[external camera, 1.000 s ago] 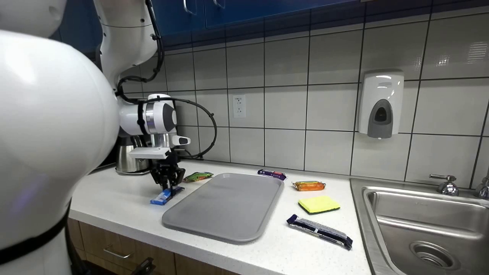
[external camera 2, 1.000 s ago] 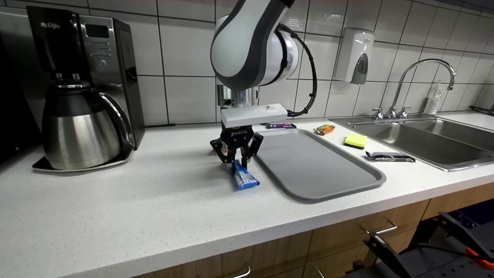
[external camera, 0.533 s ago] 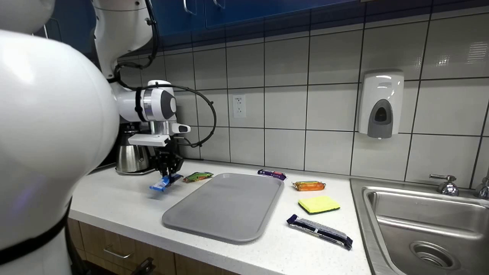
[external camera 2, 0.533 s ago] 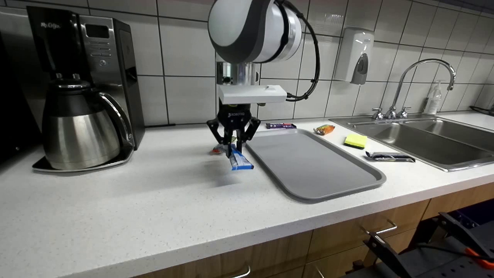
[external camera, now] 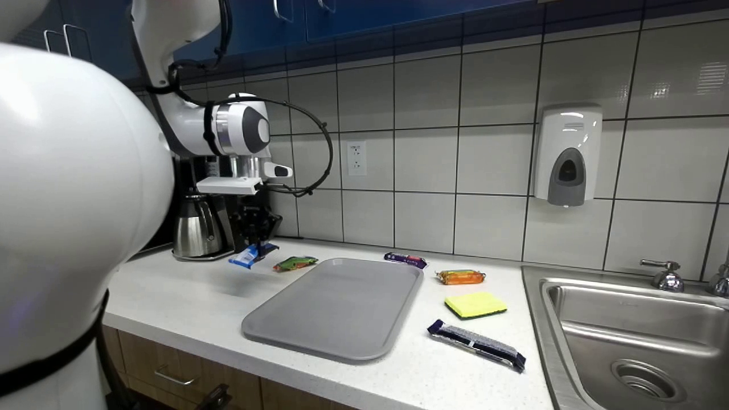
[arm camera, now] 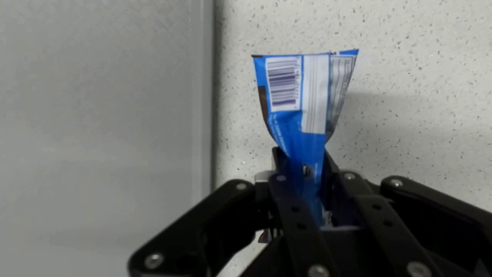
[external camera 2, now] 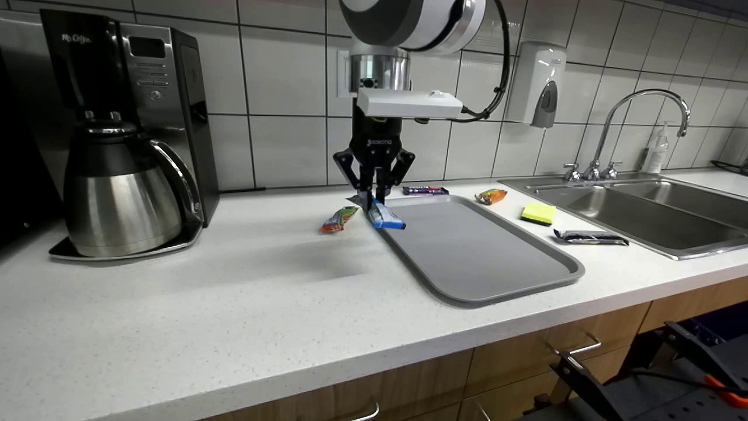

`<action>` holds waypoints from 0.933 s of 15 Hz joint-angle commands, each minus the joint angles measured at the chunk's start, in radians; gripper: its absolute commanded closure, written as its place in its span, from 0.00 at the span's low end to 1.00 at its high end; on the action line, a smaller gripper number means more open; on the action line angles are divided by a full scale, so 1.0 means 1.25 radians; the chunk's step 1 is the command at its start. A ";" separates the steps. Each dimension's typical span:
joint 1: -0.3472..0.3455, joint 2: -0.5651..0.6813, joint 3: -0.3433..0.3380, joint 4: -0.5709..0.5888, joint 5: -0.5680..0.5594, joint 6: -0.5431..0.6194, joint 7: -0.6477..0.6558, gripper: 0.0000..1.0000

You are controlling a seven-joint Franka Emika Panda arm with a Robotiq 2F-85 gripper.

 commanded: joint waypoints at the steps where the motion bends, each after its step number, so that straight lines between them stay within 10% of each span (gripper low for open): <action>1: -0.041 -0.075 0.018 -0.050 0.025 -0.036 -0.045 0.95; 14: -0.089 -0.133 0.003 -0.171 -0.021 -0.032 -0.035 0.96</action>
